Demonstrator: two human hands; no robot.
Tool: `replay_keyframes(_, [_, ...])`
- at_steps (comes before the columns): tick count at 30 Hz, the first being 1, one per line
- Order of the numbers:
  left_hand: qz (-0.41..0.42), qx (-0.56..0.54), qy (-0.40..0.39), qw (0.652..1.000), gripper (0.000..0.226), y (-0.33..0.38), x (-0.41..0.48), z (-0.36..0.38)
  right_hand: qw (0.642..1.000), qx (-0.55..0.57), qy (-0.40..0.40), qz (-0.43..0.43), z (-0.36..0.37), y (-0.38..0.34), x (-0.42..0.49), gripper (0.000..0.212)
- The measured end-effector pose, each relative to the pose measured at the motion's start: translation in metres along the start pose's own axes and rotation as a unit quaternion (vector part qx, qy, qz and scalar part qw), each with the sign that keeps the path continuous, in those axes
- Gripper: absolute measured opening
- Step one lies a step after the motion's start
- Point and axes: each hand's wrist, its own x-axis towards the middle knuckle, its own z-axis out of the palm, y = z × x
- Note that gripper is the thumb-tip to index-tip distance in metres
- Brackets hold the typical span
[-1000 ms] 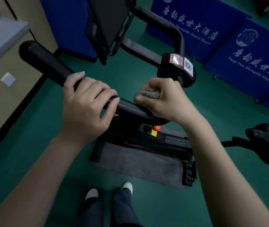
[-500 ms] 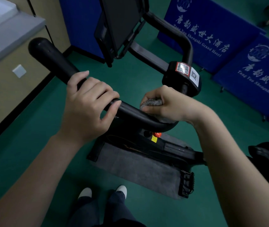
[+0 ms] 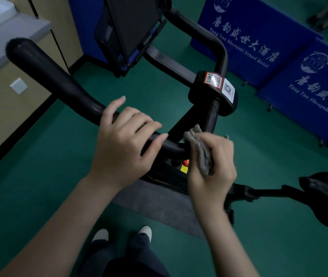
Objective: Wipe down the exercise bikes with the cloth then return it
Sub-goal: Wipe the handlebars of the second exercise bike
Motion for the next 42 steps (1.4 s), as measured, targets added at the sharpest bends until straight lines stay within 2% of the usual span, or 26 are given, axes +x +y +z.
replay_keyframes(4, [0.004, 0.011, 0.007, 1.000, 0.029, -0.001, 0.001, 0.001, 0.988, 0.043, 0.129, 0.074, 0.016, 0.007, -0.008, 0.011])
replay_keyframes(7, [-0.001, 0.016, 0.007, 1.000, 0.030, 0.000, 0.000, 0.001, 0.971, 0.071, 0.187, 0.133, 0.025, 0.005, -0.006, 0.012])
replay_keyframes(12, [-0.006, 0.026, 0.011, 1.000, 0.032, 0.001, -0.001, 0.003, 0.968, 0.102, 0.172, 0.152, 0.029, -0.004, -0.029, 0.013])
replay_keyframes(17, [-0.008, 0.027, 0.025, 0.999, 0.034, 0.000, -0.002, 0.006, 0.917, 0.190, 0.221, 0.273, 0.030, 0.008, -0.006, 0.013])
replay_keyframes(22, [-0.006, 0.035, 0.043, 0.998, 0.032, 0.000, -0.003, 0.010, 0.896, 0.235, 0.212, 0.312, 0.038, -0.019, -0.037, 0.023])
replay_keyframes(26, [0.002, 0.032, 0.046, 0.998, 0.032, -0.002, -0.003, 0.011, 0.864, 0.251, 0.236, 0.368, 0.037, 0.000, -0.021, 0.016])
replay_keyframes(30, [0.008, 0.035, 0.058, 0.998, 0.032, -0.004, -0.005, 0.013, 0.853, 0.268, 0.241, 0.378, 0.042, -0.013, -0.032, 0.012])
replay_keyframes(33, [0.010, 0.030, 0.062, 0.998, 0.031, -0.004, -0.004, 0.014, 0.826, 0.301, 0.243, 0.410, 0.043, -0.019, -0.038, 0.010])
replay_keyframes(37, [0.010, 0.022, 0.068, 0.997, 0.031, -0.004, -0.003, 0.014, 0.748, 0.382, 0.244, 0.484, 0.042, -0.008, -0.022, 0.012])
replay_keyframes(38, [0.009, 0.018, 0.071, 0.997, 0.031, -0.004, -0.003, 0.014, 0.738, 0.393, 0.243, 0.491, 0.043, -0.011, -0.023, 0.012])
replay_keyframes(42, [0.017, 0.016, 0.078, 0.997, 0.031, -0.004, -0.003, 0.014, 0.729, 0.406, 0.239, 0.496, 0.045, -0.025, -0.033, 0.012])
